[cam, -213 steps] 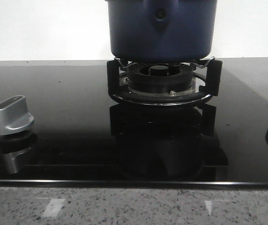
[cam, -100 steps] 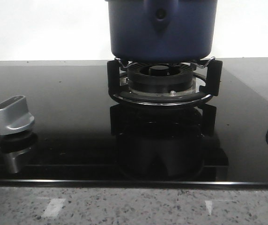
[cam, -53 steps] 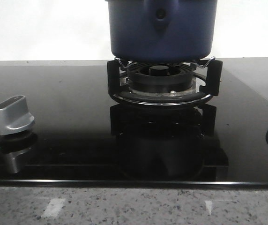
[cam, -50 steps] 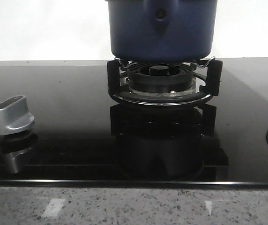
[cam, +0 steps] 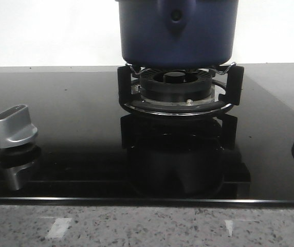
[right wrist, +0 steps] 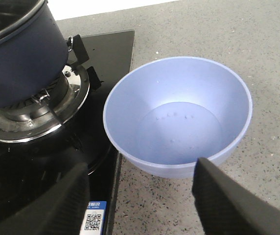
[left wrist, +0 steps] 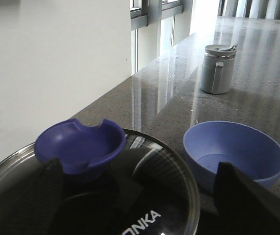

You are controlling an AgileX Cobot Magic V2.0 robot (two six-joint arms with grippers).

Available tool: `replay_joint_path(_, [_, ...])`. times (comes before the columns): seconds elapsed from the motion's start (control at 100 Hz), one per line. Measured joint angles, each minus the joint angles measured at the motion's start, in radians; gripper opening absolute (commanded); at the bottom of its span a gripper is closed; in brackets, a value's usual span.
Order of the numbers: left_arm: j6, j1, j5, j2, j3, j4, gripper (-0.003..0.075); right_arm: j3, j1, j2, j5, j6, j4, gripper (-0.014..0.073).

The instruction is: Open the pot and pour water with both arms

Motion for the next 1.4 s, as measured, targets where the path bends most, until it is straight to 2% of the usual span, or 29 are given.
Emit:
replay_joint_path(0.37, [0.007, 0.0, -0.021, 0.108, -0.101, -0.013, 0.0555, -0.002, 0.0, 0.0, 0.0, 0.0, 0.0, 0.0411])
replay_joint_path(0.74, [0.007, -0.002, -0.033, 0.174, -0.12, -0.02, 0.0554, -0.004, 0.0, 0.0, -0.004, 0.0, 0.0, 0.0411])
replay_joint_path(1.1, [0.007, -0.068, -0.1, 0.236, -0.216, -0.024, 0.0554, -0.004, 0.0, 0.0, -0.011, 0.0, 0.0, 0.0411])
replay_joint_path(1.4, [0.004, -0.088, -0.091, 0.272, -0.256, -0.049, 0.0533, -0.004, 0.0, 0.0, -0.013, 0.0, 0.002, 0.0411])
